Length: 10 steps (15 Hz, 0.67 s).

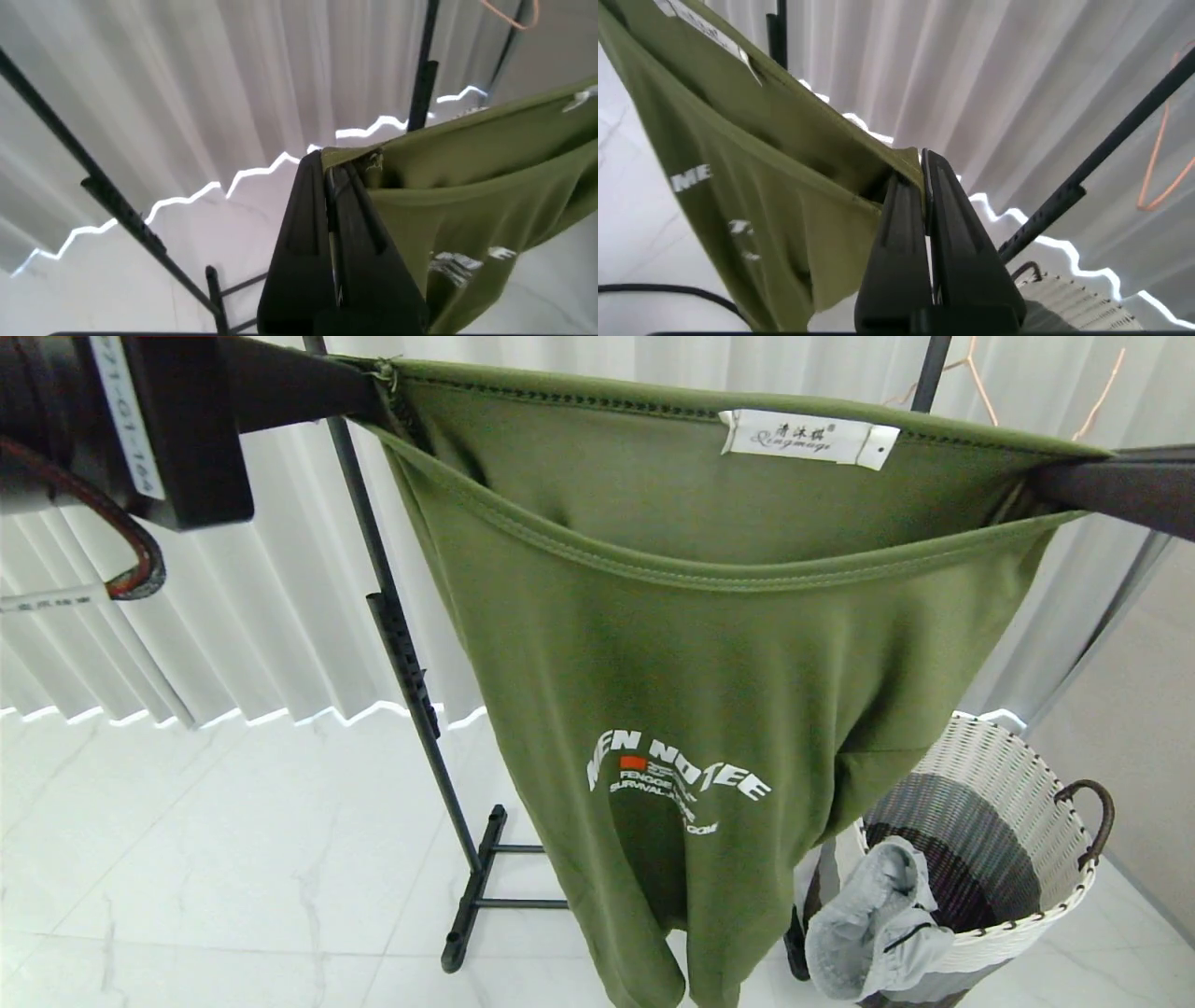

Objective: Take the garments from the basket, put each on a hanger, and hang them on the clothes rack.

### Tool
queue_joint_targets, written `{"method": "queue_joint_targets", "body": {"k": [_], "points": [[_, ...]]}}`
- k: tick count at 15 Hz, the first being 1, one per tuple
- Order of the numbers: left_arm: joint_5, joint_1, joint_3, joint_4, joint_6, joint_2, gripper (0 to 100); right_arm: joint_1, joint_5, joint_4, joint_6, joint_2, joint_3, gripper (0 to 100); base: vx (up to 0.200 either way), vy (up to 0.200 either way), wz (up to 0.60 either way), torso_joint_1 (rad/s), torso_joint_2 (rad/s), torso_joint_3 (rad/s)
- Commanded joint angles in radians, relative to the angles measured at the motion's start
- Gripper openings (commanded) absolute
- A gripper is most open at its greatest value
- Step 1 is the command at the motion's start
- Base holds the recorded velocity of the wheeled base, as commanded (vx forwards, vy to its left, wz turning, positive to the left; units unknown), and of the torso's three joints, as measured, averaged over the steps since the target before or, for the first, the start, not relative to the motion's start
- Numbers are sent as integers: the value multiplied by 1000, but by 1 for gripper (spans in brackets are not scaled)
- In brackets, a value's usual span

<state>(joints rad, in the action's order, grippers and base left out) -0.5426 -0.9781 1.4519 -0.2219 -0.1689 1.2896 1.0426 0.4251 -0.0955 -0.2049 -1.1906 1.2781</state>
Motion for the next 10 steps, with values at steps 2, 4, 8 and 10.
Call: {"method": "queue_joint_targets", "body": {"k": [2,4,8,10], "points": [[0,-114,44,1,-9,10,0,2,1,-26,-39,55,3,0,0,0,0,0,0,0],[-4,-117,65,3,-9,28,0,8,3,-121,-45,91,37,0,0,0,0,0,0,0],[-7,-116,153,3,-6,82,0,143,-5,-334,-44,158,84,0,0,0,0,0,0,0],[-7,-116,194,7,-3,117,0,255,-5,-359,-36,158,78,0,0,0,0,0,0,0]]}}
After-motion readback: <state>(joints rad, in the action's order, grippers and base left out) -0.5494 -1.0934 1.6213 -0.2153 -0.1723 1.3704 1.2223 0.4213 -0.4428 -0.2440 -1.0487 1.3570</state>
